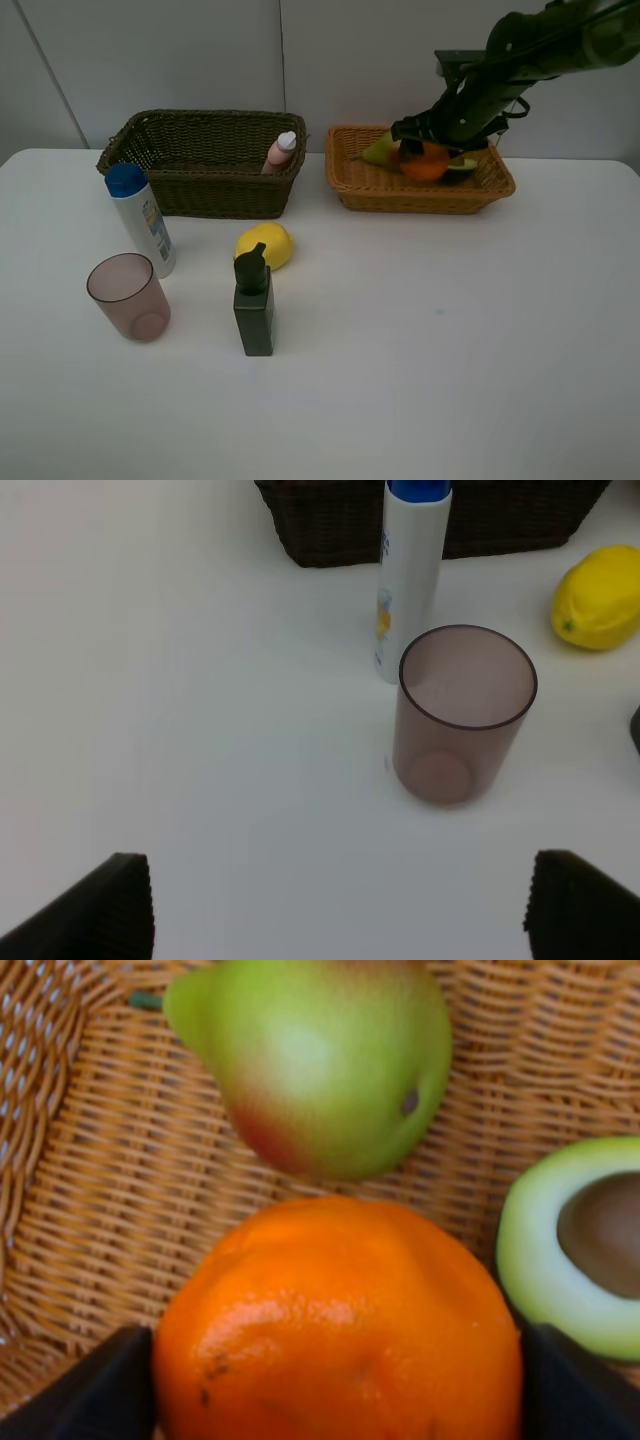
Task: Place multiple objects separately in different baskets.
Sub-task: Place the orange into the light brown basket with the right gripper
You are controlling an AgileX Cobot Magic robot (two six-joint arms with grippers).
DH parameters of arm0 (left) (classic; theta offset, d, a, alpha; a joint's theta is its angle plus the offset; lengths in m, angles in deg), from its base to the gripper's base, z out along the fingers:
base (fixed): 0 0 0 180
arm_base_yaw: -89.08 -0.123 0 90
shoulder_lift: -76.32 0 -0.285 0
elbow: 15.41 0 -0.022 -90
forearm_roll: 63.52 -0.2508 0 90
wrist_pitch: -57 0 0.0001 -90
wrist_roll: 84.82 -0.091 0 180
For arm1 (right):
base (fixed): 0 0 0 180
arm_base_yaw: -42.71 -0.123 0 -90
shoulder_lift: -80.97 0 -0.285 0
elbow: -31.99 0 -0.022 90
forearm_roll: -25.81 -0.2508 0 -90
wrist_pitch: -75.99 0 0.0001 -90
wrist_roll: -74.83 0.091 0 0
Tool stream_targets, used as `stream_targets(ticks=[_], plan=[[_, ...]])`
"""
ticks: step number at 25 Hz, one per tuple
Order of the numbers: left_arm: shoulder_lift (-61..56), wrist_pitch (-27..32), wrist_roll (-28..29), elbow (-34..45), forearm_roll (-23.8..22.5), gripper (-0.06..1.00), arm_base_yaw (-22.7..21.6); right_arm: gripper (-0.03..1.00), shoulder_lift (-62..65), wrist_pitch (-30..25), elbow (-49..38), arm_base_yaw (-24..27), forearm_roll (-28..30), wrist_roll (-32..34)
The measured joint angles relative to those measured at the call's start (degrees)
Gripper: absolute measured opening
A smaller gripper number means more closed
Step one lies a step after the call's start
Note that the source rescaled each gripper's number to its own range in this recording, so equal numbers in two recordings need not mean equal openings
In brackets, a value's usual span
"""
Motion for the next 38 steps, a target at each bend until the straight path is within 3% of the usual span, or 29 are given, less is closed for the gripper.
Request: stream_targets(ticks=[24,26,28,30,38], plan=[[0.0,0.0,0.0,0.0,0.0,1.0,0.0,0.61,0.0,0.85,0.0,0.0,-1.15,0.0],[0.0,0.0,0.0,0.0,0.0,1.0,0.0,0.68,0.0,0.43,0.0,0.0,-0.05,0.0],[0.0,0.0,0.0,0.0,0.0,1.0,0.0,0.85,0.0,0.13,0.0,0.0,0.35,0.0],[0.0,0.0,0.0,0.0,0.0,1.0,0.0,0.94,0.0,-0.01,0.0,0.0,0.42,0.0],[0.0,0.0,0.0,0.0,0.0,1.0,0.0,1.0,0.0,-0.31,0.0,0.0,0.03,0.0]])
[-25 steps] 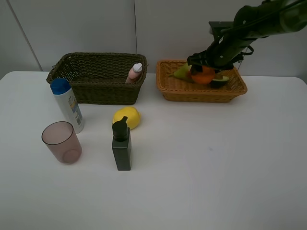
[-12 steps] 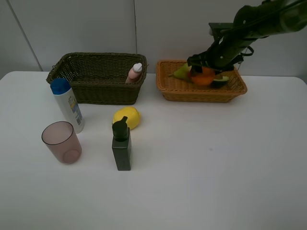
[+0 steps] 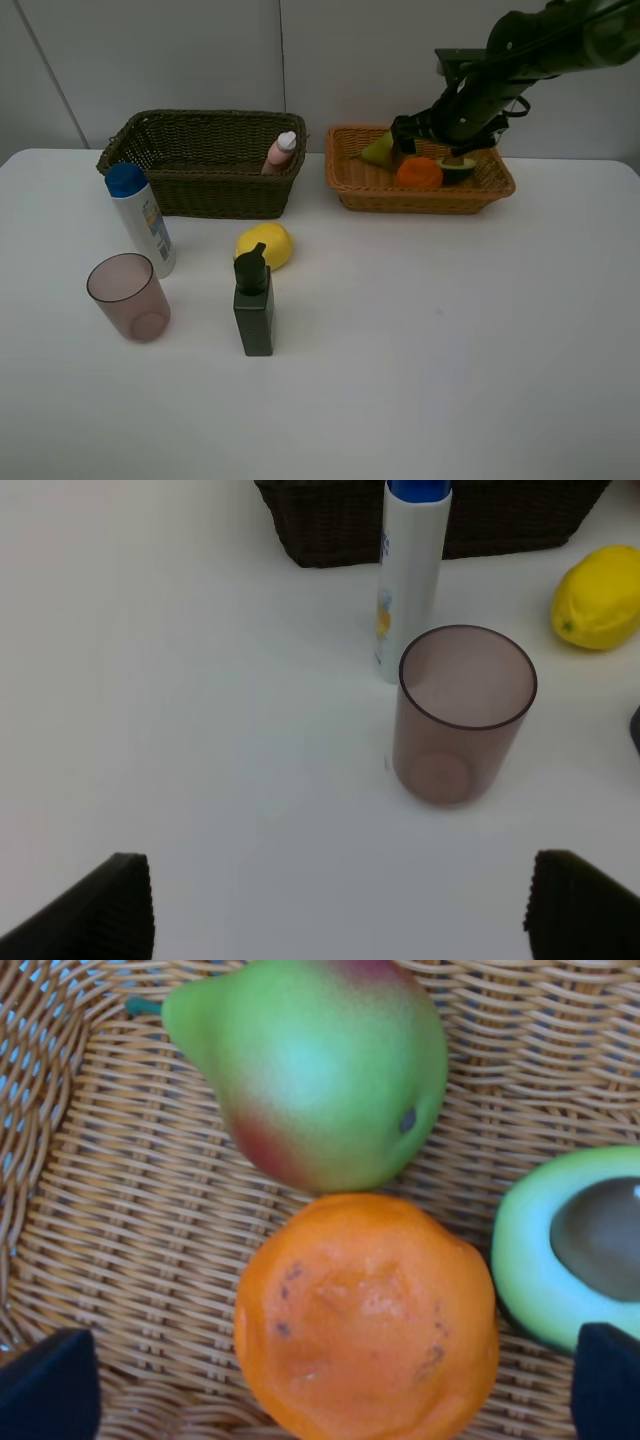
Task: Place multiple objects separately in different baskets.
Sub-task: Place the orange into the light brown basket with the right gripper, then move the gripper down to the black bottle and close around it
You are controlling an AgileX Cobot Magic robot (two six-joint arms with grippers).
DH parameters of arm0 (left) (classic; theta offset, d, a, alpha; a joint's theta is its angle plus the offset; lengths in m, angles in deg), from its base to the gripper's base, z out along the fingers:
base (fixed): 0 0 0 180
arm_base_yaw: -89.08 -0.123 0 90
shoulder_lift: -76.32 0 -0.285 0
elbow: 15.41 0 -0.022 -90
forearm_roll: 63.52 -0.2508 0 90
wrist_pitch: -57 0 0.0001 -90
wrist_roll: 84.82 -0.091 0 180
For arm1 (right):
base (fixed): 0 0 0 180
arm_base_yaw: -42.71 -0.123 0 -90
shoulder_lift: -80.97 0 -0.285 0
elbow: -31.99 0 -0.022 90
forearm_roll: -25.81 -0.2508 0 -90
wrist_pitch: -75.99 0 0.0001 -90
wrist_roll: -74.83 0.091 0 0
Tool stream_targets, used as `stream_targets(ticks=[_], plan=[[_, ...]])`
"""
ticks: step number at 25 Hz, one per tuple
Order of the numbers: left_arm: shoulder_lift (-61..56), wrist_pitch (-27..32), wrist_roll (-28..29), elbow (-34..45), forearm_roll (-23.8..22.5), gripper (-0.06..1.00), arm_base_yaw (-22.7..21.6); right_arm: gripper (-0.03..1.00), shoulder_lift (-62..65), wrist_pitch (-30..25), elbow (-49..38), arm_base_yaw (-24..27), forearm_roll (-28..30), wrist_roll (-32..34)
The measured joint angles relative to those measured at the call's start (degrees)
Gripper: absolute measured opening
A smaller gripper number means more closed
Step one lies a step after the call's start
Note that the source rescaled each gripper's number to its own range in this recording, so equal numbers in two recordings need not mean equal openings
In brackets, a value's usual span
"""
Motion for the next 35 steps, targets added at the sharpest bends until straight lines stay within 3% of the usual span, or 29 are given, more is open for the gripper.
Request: stream_targets(ticks=[21,35], plan=[[0.0,0.0,0.0,0.0,0.0,1.0,0.0,1.0,0.3,-0.46,0.0,0.0,-1.83,-4.75],[0.0,0.0,0.0,0.0,0.0,1.0,0.0,1.0,6.12,-6.15,0.0,-3.92,-3.51,-5.08]])
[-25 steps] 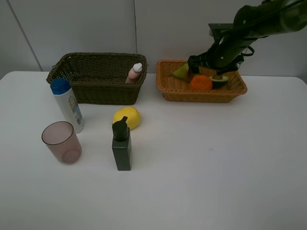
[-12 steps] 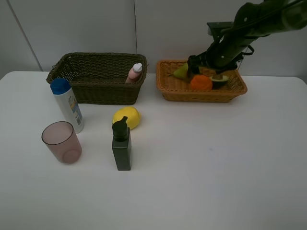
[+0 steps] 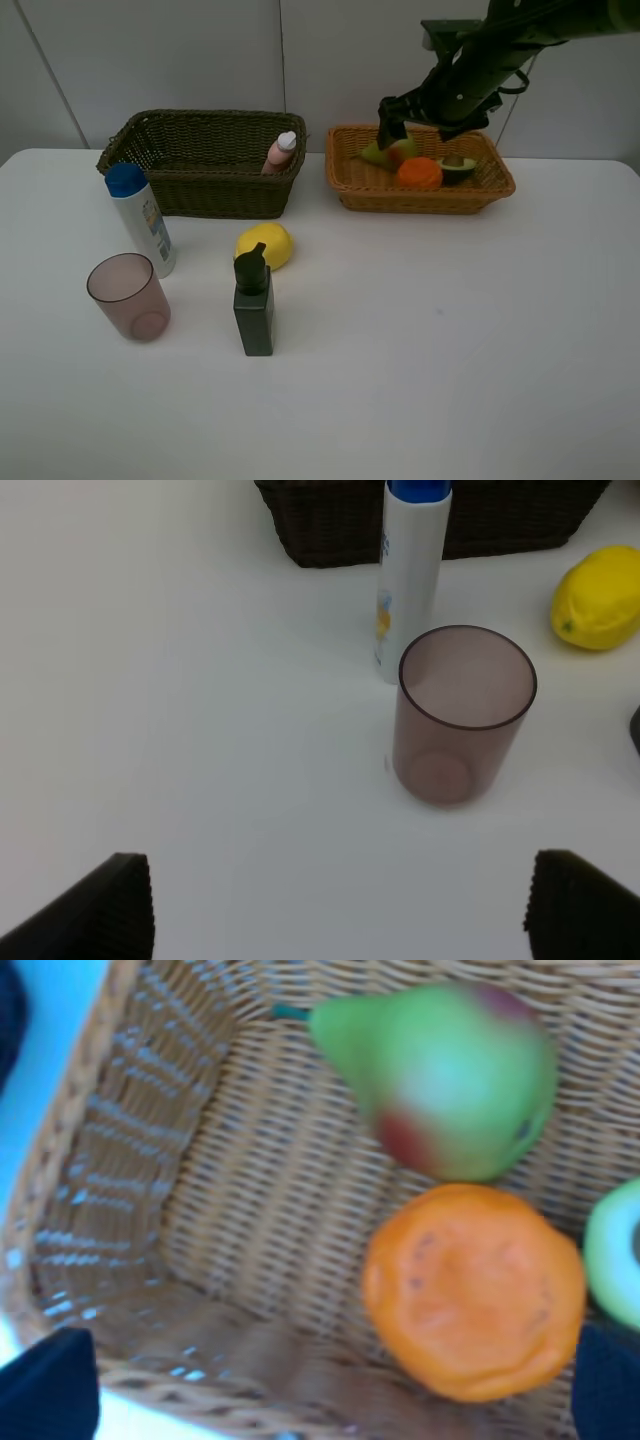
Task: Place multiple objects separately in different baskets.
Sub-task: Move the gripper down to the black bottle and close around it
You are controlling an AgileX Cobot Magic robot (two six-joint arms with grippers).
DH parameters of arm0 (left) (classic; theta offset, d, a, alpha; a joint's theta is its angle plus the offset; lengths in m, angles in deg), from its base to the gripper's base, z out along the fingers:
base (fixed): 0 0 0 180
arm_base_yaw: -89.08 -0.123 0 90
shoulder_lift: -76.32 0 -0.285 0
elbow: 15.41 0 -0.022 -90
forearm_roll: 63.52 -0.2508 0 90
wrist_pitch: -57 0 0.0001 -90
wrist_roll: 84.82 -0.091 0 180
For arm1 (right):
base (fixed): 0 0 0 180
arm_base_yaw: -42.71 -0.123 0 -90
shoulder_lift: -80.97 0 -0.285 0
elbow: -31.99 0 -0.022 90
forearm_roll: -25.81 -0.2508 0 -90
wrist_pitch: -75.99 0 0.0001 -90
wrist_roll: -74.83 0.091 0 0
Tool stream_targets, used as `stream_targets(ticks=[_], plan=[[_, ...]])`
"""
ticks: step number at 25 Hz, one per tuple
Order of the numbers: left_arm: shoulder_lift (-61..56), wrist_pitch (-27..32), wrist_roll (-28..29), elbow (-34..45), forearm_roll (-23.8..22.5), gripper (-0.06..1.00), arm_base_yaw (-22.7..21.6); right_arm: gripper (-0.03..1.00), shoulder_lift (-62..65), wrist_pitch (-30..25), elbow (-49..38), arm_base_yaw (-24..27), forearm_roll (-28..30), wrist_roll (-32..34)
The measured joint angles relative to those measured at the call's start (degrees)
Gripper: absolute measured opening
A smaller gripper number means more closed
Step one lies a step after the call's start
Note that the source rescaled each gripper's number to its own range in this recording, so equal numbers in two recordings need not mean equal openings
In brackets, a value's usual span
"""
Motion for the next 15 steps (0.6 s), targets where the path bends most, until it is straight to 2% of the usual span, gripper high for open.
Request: stream_targets(ticks=[15], plan=[[0.0,0.0,0.0,0.0,0.0,1.0,0.0,1.0,1.9,-10.66,0.0,-11.07,-2.93,-0.91]])
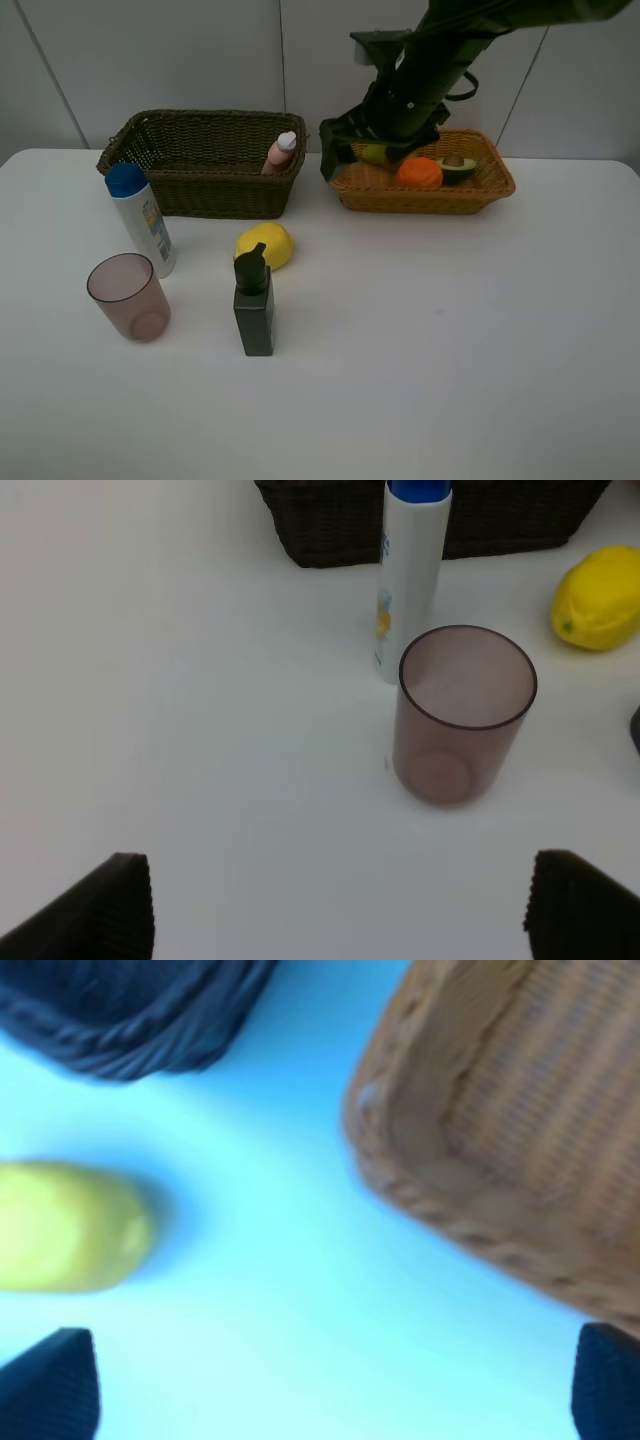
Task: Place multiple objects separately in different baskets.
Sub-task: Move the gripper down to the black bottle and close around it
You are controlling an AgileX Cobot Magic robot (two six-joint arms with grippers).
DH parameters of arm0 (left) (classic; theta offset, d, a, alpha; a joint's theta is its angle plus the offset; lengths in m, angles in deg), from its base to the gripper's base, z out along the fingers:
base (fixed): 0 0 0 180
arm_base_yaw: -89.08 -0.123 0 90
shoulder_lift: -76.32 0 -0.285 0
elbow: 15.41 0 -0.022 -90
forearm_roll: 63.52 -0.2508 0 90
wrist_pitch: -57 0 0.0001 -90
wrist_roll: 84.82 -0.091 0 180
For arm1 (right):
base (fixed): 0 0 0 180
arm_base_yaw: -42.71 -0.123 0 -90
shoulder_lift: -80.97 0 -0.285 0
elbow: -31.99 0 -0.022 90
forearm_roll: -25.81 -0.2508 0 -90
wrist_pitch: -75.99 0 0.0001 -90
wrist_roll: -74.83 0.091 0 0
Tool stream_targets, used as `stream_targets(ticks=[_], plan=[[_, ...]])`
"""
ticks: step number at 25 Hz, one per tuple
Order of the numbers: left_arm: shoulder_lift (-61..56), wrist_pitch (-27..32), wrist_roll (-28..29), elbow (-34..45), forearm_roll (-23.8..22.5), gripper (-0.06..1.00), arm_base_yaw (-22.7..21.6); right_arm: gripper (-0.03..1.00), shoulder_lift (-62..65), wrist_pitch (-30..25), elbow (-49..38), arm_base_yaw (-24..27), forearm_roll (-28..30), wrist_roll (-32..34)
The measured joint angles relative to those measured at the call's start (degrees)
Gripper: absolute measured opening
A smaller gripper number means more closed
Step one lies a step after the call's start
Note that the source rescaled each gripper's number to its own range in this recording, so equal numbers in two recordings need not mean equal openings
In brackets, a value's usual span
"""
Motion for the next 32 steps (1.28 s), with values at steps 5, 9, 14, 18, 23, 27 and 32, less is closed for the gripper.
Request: stream_targets(ticks=[5,9,14,18,23,27,32], plan=[[0.0,0.0,0.0,0.0,0.0,1.0,0.0,1.0,1.17,-3.91,0.0,-3.73,-1.87,1.29],[0.0,0.0,0.0,0.0,0.0,1.0,0.0,1.0,3.91,-6.55,0.0,-8.02,-0.15,6.08],[0.0,0.0,0.0,0.0,0.0,1.0,0.0,1.0,5.81,-10.27,0.0,-14.11,5.76,16.45],[0.0,0.0,0.0,0.0,0.0,1.0,0.0,1.0,5.98,-11.41,0.0,-18.4,7.79,23.57],[0.0,0.0,0.0,0.0,0.0,1.0,0.0,1.0,6.05,-11.41,0.0,-21.86,7.93,30.51],[0.0,0.0,0.0,0.0,0.0,1.0,0.0,1.0,5.85,-10.71,0.0,-23.16,7.69,33.51],[0.0,0.0,0.0,0.0,0.0,1.0,0.0,1.0,2.27,-8.36,0.19,-23.28,4.43,33.88]])
